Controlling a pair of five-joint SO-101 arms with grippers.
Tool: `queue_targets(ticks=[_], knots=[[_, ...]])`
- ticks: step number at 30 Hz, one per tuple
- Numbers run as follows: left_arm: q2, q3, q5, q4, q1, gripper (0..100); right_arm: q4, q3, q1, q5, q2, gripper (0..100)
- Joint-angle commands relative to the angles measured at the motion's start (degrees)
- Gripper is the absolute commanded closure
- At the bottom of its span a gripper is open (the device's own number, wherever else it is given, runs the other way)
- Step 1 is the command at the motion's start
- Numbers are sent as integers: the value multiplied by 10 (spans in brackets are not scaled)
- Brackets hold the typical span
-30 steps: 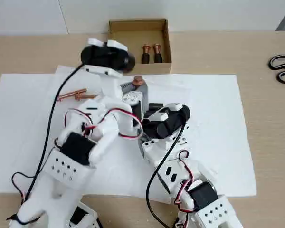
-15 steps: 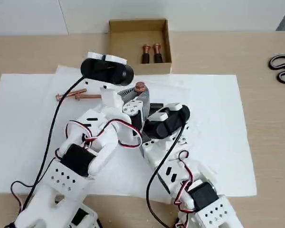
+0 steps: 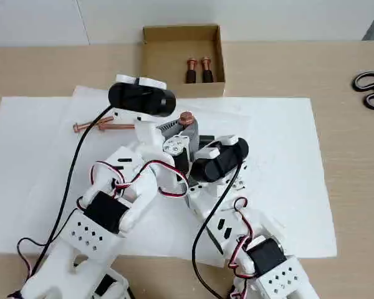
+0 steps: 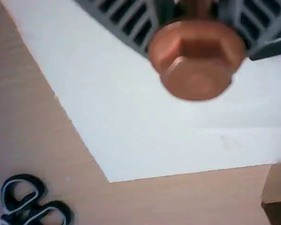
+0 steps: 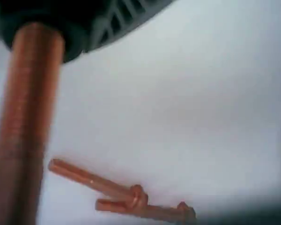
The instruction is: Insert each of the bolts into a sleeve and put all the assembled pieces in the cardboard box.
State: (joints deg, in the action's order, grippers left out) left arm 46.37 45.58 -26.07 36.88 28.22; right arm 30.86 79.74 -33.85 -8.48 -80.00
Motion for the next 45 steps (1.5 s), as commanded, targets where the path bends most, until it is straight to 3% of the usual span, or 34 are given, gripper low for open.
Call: queue_targets(ticks=[1,8,12,26,40,45], knots=[[16,0,-3,-18,0,994,-14,-5,-3,-5,-10,995],[16,1,-1,-15,-1,994,-14,-5,-3,-5,-10,995],[16,1,35,20,4,994,-14,-5,-3,-5,-10,995],[16,2,35,103,37,994,-14,-5,-3,-5,-10,995],[17,2,69,113,33,989,-14,-5,-2,-5,-10,994],[17,-30,67,121,-13,853,-14,-5,-2,-5,-10,994]])
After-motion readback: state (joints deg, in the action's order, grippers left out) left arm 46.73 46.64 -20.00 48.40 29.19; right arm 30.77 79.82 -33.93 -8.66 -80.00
